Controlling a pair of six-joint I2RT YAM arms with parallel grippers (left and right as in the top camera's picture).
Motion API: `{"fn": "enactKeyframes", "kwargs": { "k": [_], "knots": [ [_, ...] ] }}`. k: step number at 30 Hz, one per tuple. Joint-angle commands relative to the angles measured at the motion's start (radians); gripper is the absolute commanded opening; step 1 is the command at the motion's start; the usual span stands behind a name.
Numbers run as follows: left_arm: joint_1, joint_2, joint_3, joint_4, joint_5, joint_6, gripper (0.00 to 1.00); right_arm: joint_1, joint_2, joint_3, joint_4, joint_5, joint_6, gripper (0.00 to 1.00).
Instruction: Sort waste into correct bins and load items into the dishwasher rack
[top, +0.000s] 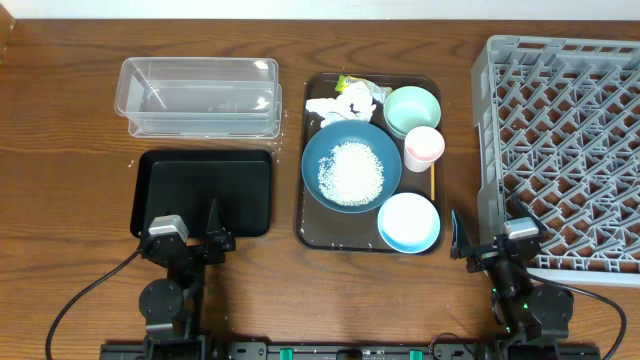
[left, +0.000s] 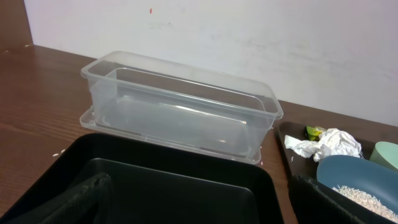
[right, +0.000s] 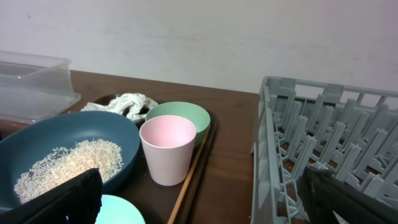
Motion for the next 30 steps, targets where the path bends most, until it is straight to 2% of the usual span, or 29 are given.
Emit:
{"fn": "enactKeyframes", "kwargs": {
  "k": [1, 11, 17, 21, 27, 30],
  "knots": [
    [0.002, -0.006, -0.011, -0.043, 0.015, 0.018, 0.92, -0.005, -0.006, -0.002, -0.004, 0.006, -0.008, 0.99],
    [0.002, -0.006, -0.011, -0.043, 0.015, 0.018, 0.92, -0.005, -0.006, -0.002, -0.004, 0.017, -0.008, 0.99],
    [0.002, -0.006, -0.011, -0.043, 0.015, 0.018, 0.92, -0.005, -0.006, -0.002, 0.054, -0.012, 0.02, 0.99],
    [0.002, -0.006, -0.011, -0.043, 0.014, 0.018, 0.92, -0.005, -0.006, -0.002, 0.173, -0.085, 0.022, 0.99],
    [0.002, -0.006, -0.011, -0.043, 0.015, 0.018, 0.92, -0.005, -0.006, -0.002, 0.413, -0.096, 0.024, 0.99],
    [0.002, -0.006, -0.011, -0.043, 0.014, 0.018, 0.92, -0.005, -0.006, -0.002, 0.532, -0.1, 0.081, 0.99]
  ]
}}
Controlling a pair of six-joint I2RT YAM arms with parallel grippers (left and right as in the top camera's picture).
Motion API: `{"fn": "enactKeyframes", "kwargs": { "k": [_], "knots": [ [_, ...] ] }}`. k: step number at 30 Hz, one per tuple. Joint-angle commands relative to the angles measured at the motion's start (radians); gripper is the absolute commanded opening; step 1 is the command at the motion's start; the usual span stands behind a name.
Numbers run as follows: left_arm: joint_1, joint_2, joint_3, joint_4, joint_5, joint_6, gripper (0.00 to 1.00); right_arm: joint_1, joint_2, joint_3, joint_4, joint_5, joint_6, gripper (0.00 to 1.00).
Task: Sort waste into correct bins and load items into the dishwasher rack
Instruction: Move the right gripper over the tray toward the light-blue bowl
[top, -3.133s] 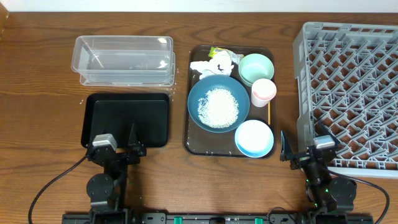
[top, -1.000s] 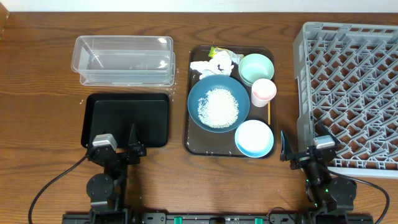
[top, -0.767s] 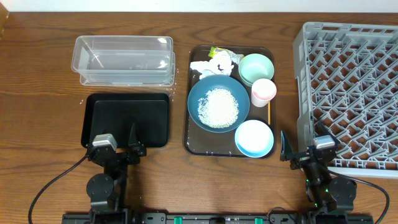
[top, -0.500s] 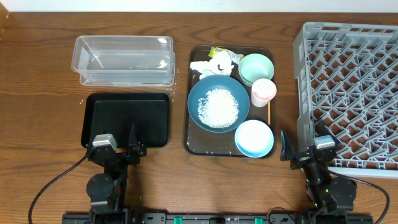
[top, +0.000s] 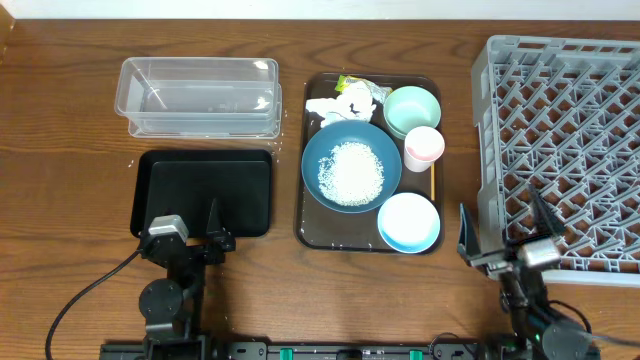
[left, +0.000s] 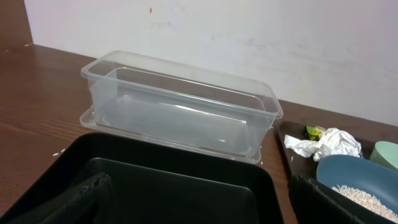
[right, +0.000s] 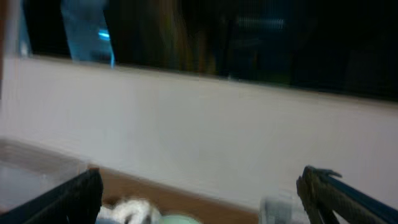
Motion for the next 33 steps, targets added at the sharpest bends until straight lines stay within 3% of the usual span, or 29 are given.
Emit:
{"fn": "enactKeyframes", "kwargs": {
  "k": [1, 10, 23, 27, 33],
  "knots": [
    [0.002, -0.006, -0.014, -0.038, 0.015, 0.018, 0.92, -0.005, -0.006, -0.001, 0.085, -0.016, 0.076, 0.99],
    [0.002, -0.006, -0.014, -0.038, 0.015, 0.018, 0.92, -0.004, 0.004, -0.001, 0.352, -0.014, 0.092, 0.99],
    [0.002, -0.006, -0.014, -0.038, 0.015, 0.018, 0.92, -0.004, 0.236, 0.046, 0.428, -0.058, 0.092, 0.99],
    [0.002, -0.006, -0.014, -0.038, 0.015, 0.018, 0.92, -0.004, 0.332, 0.117, 0.431, -0.086, 0.092, 0.99],
    [0.002, -0.006, -0.014, -0.038, 0.015, 0.018, 0.92, -0.004, 0.559, 0.304, 0.41, -0.279, 0.091, 0.99]
  ]
}}
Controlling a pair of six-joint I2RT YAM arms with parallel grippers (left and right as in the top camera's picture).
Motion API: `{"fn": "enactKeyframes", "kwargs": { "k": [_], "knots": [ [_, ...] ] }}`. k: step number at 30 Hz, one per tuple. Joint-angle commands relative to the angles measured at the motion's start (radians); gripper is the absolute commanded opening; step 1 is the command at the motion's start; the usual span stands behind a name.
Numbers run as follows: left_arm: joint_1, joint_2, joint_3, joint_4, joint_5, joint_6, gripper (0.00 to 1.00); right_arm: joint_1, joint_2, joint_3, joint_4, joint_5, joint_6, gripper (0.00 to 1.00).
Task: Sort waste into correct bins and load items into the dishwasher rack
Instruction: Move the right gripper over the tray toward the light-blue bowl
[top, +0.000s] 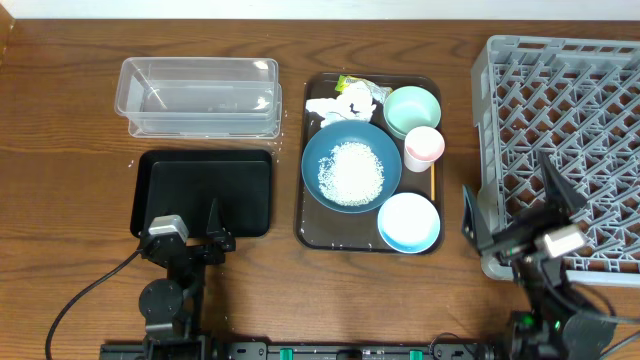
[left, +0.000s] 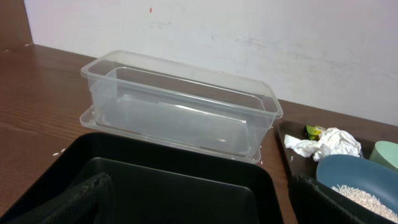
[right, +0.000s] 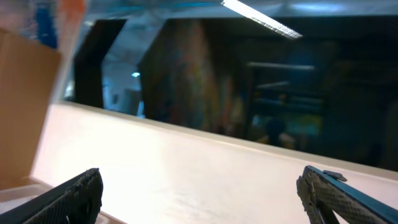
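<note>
A brown tray (top: 318, 230) holds a blue plate of rice (top: 351, 166), crumpled white paper (top: 345, 101) with a green wrapper (top: 346, 82), a green bowl (top: 412, 108), a pink cup (top: 424, 146) and a light blue bowl (top: 408, 222). The grey dishwasher rack (top: 570, 120) stands at the right. My left gripper (top: 190, 238) rests open at the near edge of the black bin (top: 203, 190), holding nothing. My right gripper (top: 510, 205) is open and raised by the rack's near left corner. Its camera shows only wall between its fingertips (right: 81, 196).
A clear plastic bin (top: 200, 95) sits at the back left, also seen behind the black bin (left: 168, 180) in the left wrist view. A thin stick (top: 433, 181) lies on the tray's right side. The paper (left: 326, 144) and the plate (left: 357, 182) show at the left wrist view's right edge.
My right gripper has risen and shifted slightly right beside the rack. Its camera has tilted further up, losing the last of the table items. The left arm has not moved.
Both grippers first rested open and low at the table's front, the right one facing the pink cup, green bowl and rack. Then the right gripper was lifted and pitched upward. Now it stands higher still, open and empty. Nothing on the table has moved.
</note>
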Motion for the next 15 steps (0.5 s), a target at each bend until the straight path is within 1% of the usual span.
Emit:
{"fn": "enactKeyframes", "kwargs": {
  "k": [1, 4, 6, 8, 11, 13, 15],
  "knots": [
    [0.002, -0.006, -0.015, -0.036, 0.014, 0.018, 0.92, -0.004, 0.153, 0.154, -0.031, -0.181, 0.011, 0.99],
    [0.002, -0.006, -0.015, -0.036, 0.014, 0.018, 0.92, -0.003, 0.31, 0.311, -0.108, -0.344, 0.004, 0.99],
    [0.002, -0.006, -0.015, -0.036, 0.014, 0.018, 0.92, 0.001, 0.425, 0.436, -0.164, -0.498, 0.005, 0.99],
    [0.002, -0.006, -0.015, -0.036, 0.014, 0.018, 0.92, 0.011, 0.567, 0.603, -0.248, -0.71, 0.009, 0.99],
    [0.002, -0.006, -0.015, -0.036, 0.014, 0.018, 0.92, 0.042, 0.745, 0.816, -0.376, -0.907, 0.055, 0.99],
    [0.002, -0.006, -0.015, -0.036, 0.014, 0.018, 0.92, 0.063, 0.845, 0.917, -0.418, -1.019, 0.059, 0.99],
    [0.002, -0.006, -0.015, -0.036, 0.014, 0.018, 0.92, 0.085, 0.939, 0.992, -0.417, -1.121, 0.061, 0.99]
  ]
}}
